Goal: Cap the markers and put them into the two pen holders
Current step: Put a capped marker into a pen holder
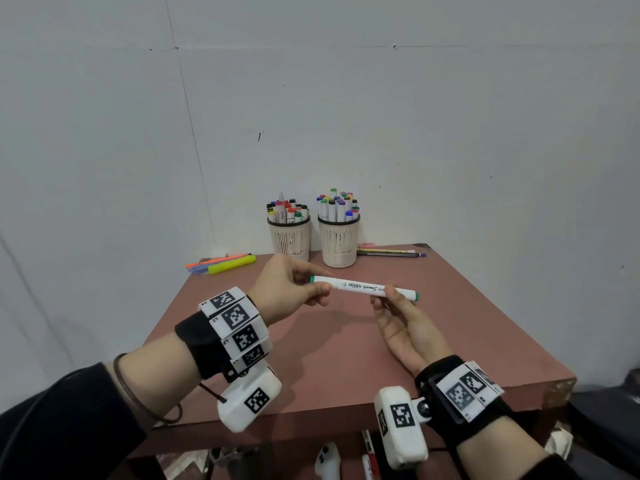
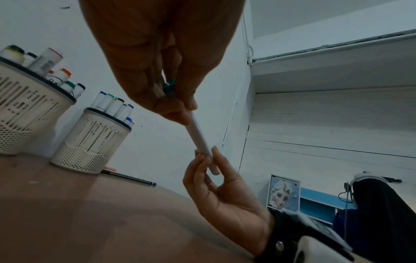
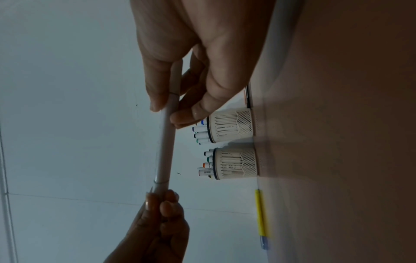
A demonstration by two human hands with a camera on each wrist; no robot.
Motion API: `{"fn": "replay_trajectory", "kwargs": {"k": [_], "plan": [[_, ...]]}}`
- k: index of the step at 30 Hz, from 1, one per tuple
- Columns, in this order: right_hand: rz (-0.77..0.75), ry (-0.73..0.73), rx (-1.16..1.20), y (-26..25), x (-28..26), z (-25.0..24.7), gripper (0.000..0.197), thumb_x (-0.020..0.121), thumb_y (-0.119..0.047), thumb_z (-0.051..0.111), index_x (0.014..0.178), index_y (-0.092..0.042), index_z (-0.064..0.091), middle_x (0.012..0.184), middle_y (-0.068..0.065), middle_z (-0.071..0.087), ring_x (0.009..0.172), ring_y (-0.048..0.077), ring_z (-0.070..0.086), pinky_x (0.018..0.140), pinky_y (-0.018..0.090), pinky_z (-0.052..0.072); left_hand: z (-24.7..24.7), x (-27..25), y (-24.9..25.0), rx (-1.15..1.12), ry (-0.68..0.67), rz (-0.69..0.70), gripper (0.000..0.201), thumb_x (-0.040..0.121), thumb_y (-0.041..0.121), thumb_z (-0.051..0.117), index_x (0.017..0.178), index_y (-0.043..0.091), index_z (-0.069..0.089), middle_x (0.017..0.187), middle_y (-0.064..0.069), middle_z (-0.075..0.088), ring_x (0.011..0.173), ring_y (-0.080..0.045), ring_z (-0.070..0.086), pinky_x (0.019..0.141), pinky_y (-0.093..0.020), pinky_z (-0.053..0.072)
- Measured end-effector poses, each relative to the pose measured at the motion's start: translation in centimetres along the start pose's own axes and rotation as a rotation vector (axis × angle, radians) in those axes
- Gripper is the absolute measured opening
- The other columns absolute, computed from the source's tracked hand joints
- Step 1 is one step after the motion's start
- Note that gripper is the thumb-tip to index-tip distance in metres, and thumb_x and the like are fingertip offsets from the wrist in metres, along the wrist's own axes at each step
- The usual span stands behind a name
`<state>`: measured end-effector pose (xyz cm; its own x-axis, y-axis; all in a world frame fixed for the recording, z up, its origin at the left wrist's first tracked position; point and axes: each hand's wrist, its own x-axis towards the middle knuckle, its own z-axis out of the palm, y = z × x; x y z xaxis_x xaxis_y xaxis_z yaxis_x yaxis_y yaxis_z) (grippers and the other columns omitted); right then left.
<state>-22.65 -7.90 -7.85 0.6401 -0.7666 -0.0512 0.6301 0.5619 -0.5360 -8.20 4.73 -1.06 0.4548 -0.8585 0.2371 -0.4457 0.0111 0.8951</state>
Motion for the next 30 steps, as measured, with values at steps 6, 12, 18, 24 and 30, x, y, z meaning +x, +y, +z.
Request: {"fn": "replay_trajectory", "kwargs": {"k": [6,12,18,24,30], "plan": [[0.016,-0.032,-0.036,0.1,-0.3,0.2,0.007,0.061,-0.003,0.071,0.068,-0.003,0.069,0.072,0.008,0.069,0.065,0.015,0.069,0.058,0.02,0.056,0.0,-0.5,-0.1,-0.018,0.043,-0.025,0.017,0.083,-0.006,0.064,0.087,0.009,0.071,0.08,-0.025,0.07,0.057,-0.012,0.067,0.054,-0.017,0.05],[-0.038,-0.056,-0.092,0.4,-0.1,0.0,0.017,0.071,-0.003,0.064,0.087,0.001,0.059,0.079,0.008,0.068,0.075,0.017,0.071,0.064,0.022,0.057,0.8,-0.8,-0.4,-0.009,0.11,-0.057,0.015,0.084,-0.008,0.062,0.097,-0.003,0.069,0.073,-0.016,0.068,0.051,-0.007,0.063,0.053,-0.016,0.05],[0.006,-0.089,-0.094,0.1,-0.2,0.0,0.019,0.072,-0.004,0.063,0.089,0.0,0.059,0.081,0.009,0.07,0.076,0.019,0.071,0.063,0.022,0.057,1.6,-1.2,-0.1,-0.061,0.126,-0.099,0.012,0.085,-0.007,0.061,0.095,-0.003,0.066,0.066,-0.012,0.065,0.048,-0.006,0.062,0.051,-0.014,0.049],[0.034,-0.085,-0.107,0.2,-0.4,0.2,0.019,0.069,-0.002,0.063,0.087,0.0,0.059,0.074,0.003,0.069,0.073,0.019,0.072,0.061,0.022,0.058,2.0,-1.7,-0.5,-0.041,0.133,-0.126,0.013,0.085,-0.007,0.061,0.094,-0.001,0.068,0.06,-0.009,0.063,0.047,-0.007,0.06,0.051,-0.014,0.049],[0.059,-0.081,-0.115,0.0,-0.8,0.4,0.017,0.068,-0.002,0.062,0.084,-0.002,0.057,0.068,0.001,0.07,0.069,0.019,0.072,0.063,0.023,0.059,2.6,-1.9,0.0,-0.014,0.164,-0.127,0.015,0.085,-0.007,0.062,0.085,0.006,0.068,0.057,-0.007,0.063,0.05,-0.013,0.061,0.051,-0.016,0.048]]}}
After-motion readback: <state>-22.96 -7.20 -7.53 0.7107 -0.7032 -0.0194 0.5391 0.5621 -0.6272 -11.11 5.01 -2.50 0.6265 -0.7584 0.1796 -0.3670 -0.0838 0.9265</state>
